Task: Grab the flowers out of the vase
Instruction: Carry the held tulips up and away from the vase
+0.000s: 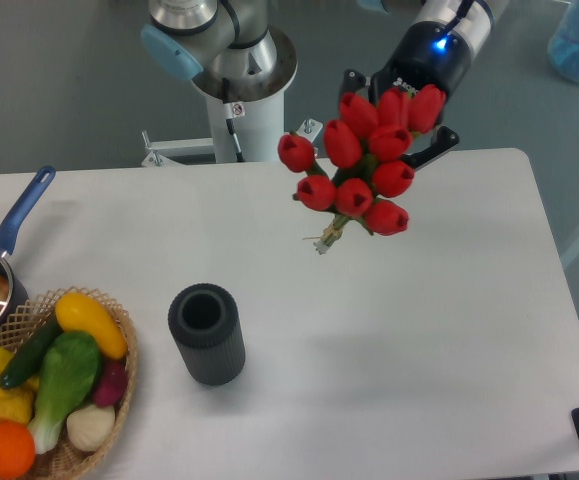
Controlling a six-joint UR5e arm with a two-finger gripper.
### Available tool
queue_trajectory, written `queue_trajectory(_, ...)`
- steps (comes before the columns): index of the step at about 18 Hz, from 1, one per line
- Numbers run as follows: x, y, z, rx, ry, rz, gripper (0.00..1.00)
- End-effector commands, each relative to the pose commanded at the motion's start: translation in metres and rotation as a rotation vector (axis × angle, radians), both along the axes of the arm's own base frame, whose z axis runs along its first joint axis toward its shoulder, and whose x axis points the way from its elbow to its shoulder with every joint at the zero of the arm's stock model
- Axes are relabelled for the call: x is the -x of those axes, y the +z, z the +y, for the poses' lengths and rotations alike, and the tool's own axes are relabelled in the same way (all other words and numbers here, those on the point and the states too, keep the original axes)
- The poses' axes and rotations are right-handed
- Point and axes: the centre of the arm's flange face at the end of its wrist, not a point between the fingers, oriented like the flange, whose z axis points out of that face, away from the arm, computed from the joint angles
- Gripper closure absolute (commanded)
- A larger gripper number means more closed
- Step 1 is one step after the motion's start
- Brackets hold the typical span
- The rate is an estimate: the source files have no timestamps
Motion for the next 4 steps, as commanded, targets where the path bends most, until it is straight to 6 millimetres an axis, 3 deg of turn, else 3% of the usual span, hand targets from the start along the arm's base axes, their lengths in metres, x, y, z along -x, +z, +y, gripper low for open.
queue_trajectory(4, -0.0002, -0.0004, 0.0, 0.001, 0.002, -0.015, 0.62)
